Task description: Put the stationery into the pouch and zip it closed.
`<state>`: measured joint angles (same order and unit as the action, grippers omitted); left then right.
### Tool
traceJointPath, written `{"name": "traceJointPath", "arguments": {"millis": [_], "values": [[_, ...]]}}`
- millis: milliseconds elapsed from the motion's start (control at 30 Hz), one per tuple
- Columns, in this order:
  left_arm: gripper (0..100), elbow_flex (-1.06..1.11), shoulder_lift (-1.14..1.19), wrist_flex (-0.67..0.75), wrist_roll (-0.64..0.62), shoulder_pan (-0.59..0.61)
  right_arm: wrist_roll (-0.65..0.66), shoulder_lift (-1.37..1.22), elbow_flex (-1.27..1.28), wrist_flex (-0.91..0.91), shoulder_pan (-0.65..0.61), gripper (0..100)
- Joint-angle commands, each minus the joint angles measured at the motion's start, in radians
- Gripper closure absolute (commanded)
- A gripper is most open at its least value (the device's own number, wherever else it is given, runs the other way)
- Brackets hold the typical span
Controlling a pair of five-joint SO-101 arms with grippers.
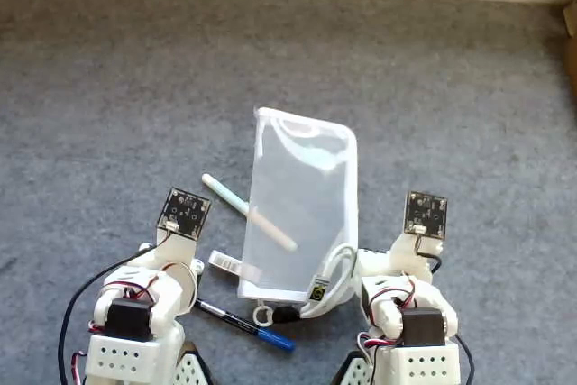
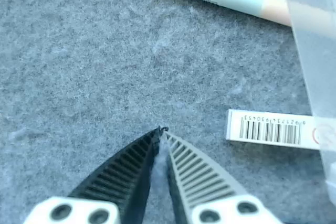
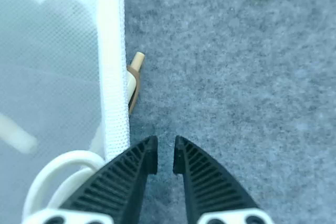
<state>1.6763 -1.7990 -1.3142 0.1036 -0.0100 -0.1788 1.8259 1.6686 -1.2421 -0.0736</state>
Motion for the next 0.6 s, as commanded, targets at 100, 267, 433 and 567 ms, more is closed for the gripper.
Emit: {"name": "traceJointPath", "arguments": {"millis": [100, 267, 433, 567], "values": [[99, 0.019, -0.016, -0.006, -0.006, 0.013, 0.011, 0.010, 0.125, -0.007, 0.008, 94.0], [99, 0.019, -0.016, -0.006, -0.006, 0.013, 0.222, 0.010, 0.065, 0.015, 0.013, 94.0], [99, 0.019, -0.016, -0.006, -0.006, 0.013, 0.493, 0.010, -0.093, 0.021, 0.013, 94.3], [99, 0.019, -0.016, -0.006, -0.006, 0.013, 0.480, 0.004, -0.180, 0.018, 0.012, 94.3]]}}
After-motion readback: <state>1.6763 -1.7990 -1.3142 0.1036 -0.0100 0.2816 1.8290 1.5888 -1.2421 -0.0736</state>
